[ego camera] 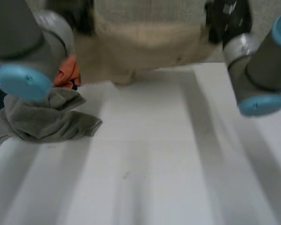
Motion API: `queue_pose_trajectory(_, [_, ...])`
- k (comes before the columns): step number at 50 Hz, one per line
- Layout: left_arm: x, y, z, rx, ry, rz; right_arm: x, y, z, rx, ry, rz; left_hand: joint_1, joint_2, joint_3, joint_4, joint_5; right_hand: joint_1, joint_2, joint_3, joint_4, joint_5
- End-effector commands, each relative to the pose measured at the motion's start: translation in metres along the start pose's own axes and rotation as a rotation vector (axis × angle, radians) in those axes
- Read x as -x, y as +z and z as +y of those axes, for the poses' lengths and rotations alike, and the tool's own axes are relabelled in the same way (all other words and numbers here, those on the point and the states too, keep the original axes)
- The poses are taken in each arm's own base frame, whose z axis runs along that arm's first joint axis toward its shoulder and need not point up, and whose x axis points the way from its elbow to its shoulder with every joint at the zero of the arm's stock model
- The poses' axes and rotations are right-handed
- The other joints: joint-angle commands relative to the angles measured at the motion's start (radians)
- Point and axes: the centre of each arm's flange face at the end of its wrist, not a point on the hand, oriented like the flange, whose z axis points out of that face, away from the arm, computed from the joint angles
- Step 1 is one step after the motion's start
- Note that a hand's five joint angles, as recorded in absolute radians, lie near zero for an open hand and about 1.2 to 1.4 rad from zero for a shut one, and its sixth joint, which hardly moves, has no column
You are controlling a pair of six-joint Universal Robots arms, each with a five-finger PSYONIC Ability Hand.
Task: Fold the laundry.
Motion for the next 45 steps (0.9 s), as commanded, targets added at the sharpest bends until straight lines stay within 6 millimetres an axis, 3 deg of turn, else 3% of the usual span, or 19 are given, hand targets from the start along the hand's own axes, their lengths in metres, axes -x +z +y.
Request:
queue_pose_trajectory(1, [-0.028, -0.021, 0.101, 0.313, 0.027, 0.087, 0.026, -0.04, 0.086, 0.263, -0.032, -0.126, 0.262, 0.201, 0.204, 0.197, 0.241, 0.28, 0.221, 0.215, 0.201, 0.198])
queue_pose_trajectory(5, [-0.032, -0.04, 0.127, 0.428, 0.047, 0.091, 0.034, -0.063, 0.109, 0.366, -0.061, -0.186, 0.262, 0.201, 0.204, 0.197, 0.241, 0.28, 0.221, 0.215, 0.201, 0.198])
queue_pose_trajectory(9, [-0.035, -0.068, 0.121, 0.509, 0.07, 0.124, 0.042, -0.089, 0.112, 0.454, -0.101, -0.278, 0.262, 0.201, 0.204, 0.197, 0.241, 0.28, 0.221, 0.215, 0.201, 0.198])
queue_pose_trajectory(15, [-0.039, -0.125, 0.096, 0.647, 0.157, 0.236, 0.03, -0.129, 0.08, 0.565, -0.222, -0.399, 0.262, 0.201, 0.204, 0.197, 0.241, 0.28, 0.221, 0.215, 0.201, 0.198])
queue_pose_trajectory(19, [-0.044, -0.176, 0.097, 0.81, 0.29, 0.399, 0.015, -0.178, 0.058, 0.737, -0.34, -0.552, 0.262, 0.201, 0.204, 0.197, 0.241, 0.28, 0.221, 0.215, 0.201, 0.198])
queue_pose_trajectory(22, [-0.044, -0.197, 0.101, 0.865, 0.331, 0.467, 0.013, -0.2, 0.046, 0.761, -0.381, -0.631, 0.262, 0.201, 0.204, 0.197, 0.241, 0.28, 0.221, 0.215, 0.201, 0.198])
queue_pose_trajectory(25, [-0.046, -0.208, 0.105, 0.885, 0.332, 0.495, 0.014, -0.208, 0.04, 0.721, -0.398, -0.663, 0.262, 0.201, 0.204, 0.197, 0.241, 0.28, 0.221, 0.215, 0.201, 0.198])
queue_pose_trajectory(29, [-0.046, -0.207, 0.111, 0.885, 0.33, 0.485, 0.018, -0.209, 0.044, 0.71, -0.391, -0.681, 0.262, 0.201, 0.204, 0.197, 0.241, 0.28, 0.221, 0.215, 0.201, 0.198])
queue_pose_trajectory(31, [-0.046, -0.203, 0.111, 0.871, 0.329, 0.47, 0.02, -0.207, 0.049, 0.712, -0.384, -0.68, 0.113, 0.053, 0.056, 0.048, 0.093, 0.28, 0.221, 0.215, 0.201, 0.198])
queue_pose_trajectory(32, [-0.043, -0.196, 0.111, 0.849, 0.328, 0.443, 0.022, -0.205, 0.055, 0.718, -0.373, -0.677, -0.164, -0.225, -0.222, -0.229, -0.185, 0.28, 0.221, 0.215, 0.201, 0.198])
queue_pose_trajectory(35, [-0.042, -0.188, 0.107, 0.798, 0.33, 0.416, 0.025, -0.203, 0.061, 0.72, -0.361, -0.668, -0.652, -0.713, -0.71, -0.717, -0.673, 0.28, 0.221, 0.215, 0.201, 0.198])
queue_pose_trajectory(36, [-0.042, -0.18, 0.103, 0.75, 0.333, 0.398, 0.026, -0.2, 0.064, 0.72, -0.357, -0.654, -0.959, -1.02, -1.017, -1.024, -0.98, 0.28, 0.221, 0.215, 0.201, 0.198])
queue_pose_trajectory(42, [-0.042, -0.142, 0.081, 0.528, 0.326, 0.327, 0.025, -0.187, 0.072, 0.704, -0.341, -0.602, -0.96, -1.021, -1.018, -1.025, -0.981, 0.28, 0.221, 0.215, 0.201, 0.198])
queue_pose_trajectory(45, [-0.039, -0.114, 0.074, 0.412, 0.326, 0.292, 0.026, -0.184, 0.076, 0.703, -0.332, -0.589, -0.96, -1.021, -1.018, -1.025, -0.981, 0.28, 0.221, 0.215, 0.201, 0.198])
